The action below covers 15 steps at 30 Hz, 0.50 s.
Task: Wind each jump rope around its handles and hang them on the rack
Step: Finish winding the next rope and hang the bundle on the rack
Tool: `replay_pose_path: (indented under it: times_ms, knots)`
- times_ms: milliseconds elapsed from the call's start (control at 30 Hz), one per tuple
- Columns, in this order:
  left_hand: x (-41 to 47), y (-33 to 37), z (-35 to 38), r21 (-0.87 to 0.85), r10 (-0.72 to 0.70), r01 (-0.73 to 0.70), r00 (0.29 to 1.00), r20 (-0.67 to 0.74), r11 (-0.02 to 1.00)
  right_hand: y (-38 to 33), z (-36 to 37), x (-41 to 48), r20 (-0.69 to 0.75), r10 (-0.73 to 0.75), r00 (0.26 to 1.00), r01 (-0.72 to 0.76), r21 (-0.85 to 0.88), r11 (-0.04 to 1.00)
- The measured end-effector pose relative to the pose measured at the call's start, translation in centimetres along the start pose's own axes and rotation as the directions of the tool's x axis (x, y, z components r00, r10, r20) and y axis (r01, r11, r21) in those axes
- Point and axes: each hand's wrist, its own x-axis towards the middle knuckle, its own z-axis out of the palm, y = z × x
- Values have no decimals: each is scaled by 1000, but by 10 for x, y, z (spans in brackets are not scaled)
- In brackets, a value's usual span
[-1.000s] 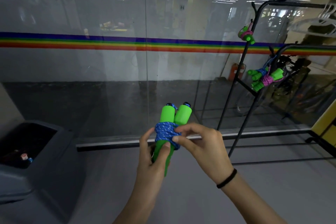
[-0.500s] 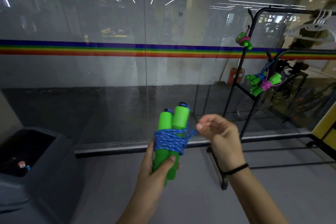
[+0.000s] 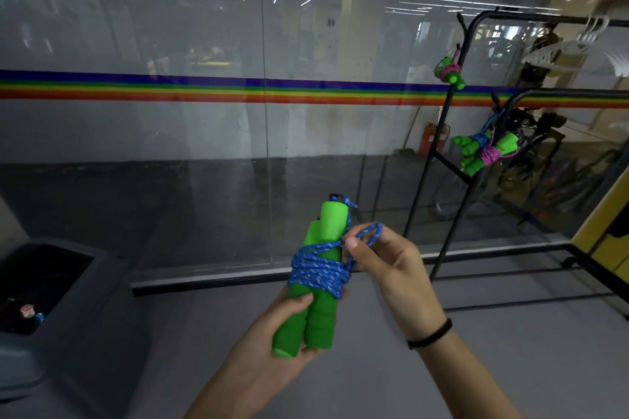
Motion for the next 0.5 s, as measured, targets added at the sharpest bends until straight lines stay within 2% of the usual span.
replay_pose_path:
  times_ms: [100,233,267,367,500]
  knots:
    - [4,-1,1,277,9,-6,1000,-11,961,1,8,-1,-2,-44,999,44,-75,996]
    - [11,-5,12,549,75,-10,993,-95,836,10,24,-12,49,-68,996,81,-353,932]
    - [13,-7,15,577,103,-30,990,-94,816,12,27,-15,61,-56,997,74,-353,933]
    - [16,-15,19,550,154,-80,984,-89,831,12,31,-16,67,5,998,7,-190,982]
    - [17,-22,18,479,211,-149,974,-80,865,10,32,-15,31,3,1000,1,-137,991]
